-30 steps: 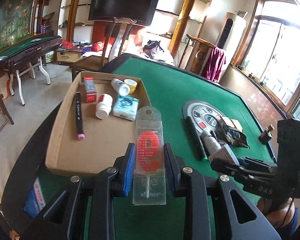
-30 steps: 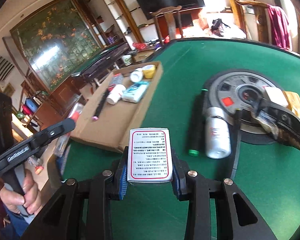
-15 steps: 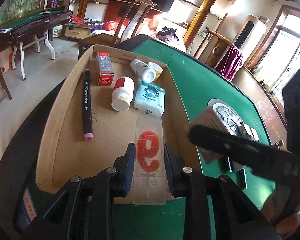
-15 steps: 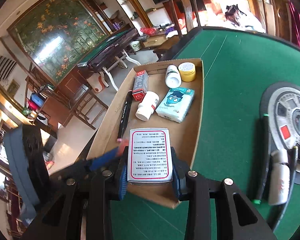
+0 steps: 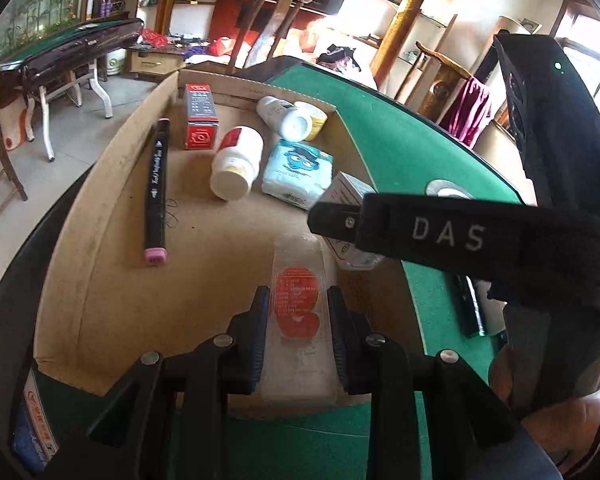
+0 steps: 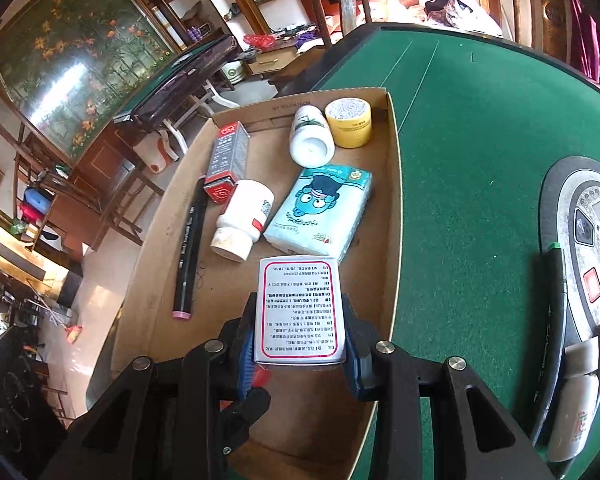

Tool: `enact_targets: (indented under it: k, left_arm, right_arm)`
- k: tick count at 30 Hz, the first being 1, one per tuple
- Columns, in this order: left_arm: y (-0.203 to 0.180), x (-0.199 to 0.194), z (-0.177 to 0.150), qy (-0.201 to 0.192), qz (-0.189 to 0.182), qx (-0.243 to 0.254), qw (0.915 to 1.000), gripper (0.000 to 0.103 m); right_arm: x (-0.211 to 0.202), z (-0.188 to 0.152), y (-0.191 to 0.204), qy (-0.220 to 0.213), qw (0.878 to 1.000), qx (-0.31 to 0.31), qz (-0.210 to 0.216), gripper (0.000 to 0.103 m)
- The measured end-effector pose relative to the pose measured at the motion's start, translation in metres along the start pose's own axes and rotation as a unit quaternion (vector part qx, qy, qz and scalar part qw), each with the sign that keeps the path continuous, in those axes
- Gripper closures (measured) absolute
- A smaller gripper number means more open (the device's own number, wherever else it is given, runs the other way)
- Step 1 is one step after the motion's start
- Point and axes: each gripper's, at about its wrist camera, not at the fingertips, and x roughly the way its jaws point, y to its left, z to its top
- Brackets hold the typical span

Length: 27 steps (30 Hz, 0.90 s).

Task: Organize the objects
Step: 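Lower both items into the tray and open both grippers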

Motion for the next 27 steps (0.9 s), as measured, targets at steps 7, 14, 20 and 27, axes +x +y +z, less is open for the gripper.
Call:
enact_targets:
  k: [7,14,20,27]
  left_arm:
    - [0.001,0.010,0.001,0.004,0.006,0.004,1.0000,0.076]
    - [0.000,0.008,0.001,0.000,0.006,0.005,1.0000,0.070]
    - [0.000,-0.003,-0.001,-0.012,0.003,0.005,0.9999,0.054]
    - [-0.006,-0.020,-0.005,-0.024,0.000,0.007,0.9997,0.051]
  right_arm:
    - [0.010,0.000,-0.003,0.006,1.000,-0.007,-0.019,0.065]
    - [0.010,0.000,-0.007,0.010,1.000,-0.005,-0.015,0.061]
    - [0.000,-0.003,0.000,-0.004,1.000,-0.021,-0.019,0.046]
    - [-0.034,-0.019,0.004,-0.042,0.999,-0.021,0.001,0.040]
